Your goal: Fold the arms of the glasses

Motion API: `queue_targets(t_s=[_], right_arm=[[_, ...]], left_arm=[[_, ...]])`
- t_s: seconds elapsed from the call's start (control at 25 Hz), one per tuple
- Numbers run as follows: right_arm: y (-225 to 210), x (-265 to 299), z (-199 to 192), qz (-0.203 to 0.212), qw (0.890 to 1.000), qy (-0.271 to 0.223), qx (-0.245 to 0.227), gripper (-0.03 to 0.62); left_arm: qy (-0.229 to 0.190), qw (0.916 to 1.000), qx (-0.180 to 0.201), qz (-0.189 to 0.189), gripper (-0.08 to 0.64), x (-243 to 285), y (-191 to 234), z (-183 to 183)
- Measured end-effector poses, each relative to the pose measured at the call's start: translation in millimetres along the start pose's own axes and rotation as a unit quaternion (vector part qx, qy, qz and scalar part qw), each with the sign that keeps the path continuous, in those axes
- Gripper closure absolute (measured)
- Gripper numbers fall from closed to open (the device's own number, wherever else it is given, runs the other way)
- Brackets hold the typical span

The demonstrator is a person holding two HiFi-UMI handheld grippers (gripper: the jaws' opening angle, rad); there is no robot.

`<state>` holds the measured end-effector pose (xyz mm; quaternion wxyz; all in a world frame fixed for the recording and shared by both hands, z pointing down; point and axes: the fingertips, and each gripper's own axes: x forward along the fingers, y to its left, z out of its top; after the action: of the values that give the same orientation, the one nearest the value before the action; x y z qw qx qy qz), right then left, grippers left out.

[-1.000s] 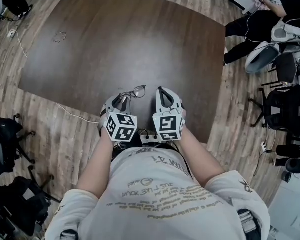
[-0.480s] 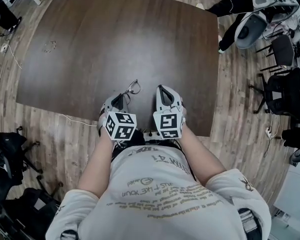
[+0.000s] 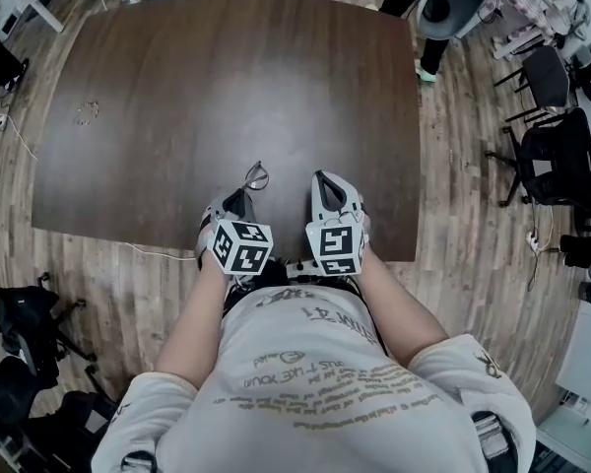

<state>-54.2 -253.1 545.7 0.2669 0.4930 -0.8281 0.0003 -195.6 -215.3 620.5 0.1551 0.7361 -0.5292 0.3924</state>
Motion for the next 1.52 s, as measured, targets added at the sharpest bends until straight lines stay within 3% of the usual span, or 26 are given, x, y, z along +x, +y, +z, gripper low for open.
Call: queue_targets(t_s=[0.64, 0.96, 1.36, 1.52], right_arm=[[-28, 2, -13, -0.029, 0.999, 0.023, 0.016, 0.577], [-34, 4, -15, -0.033, 0.999, 0.027, 0.016, 0.577], [-33, 6, -17, -0.026, 0.999, 0.027, 0.016, 0.577], [-30, 7, -16, -0.022, 0.999, 0.024, 0.014, 0.577]], left_arm=[[0.024, 0.9993, 0.020, -0.020, 0.535, 35, -6, 5], [0.005, 0.9992, 0.038, -0.012, 0.535, 38, -6, 16], [-0.037, 0.9988, 0.031, -0.011, 0.497, 27, -6, 32], [-0.033, 0.9991, 0.024, -0.005, 0.497, 26, -5, 28]])
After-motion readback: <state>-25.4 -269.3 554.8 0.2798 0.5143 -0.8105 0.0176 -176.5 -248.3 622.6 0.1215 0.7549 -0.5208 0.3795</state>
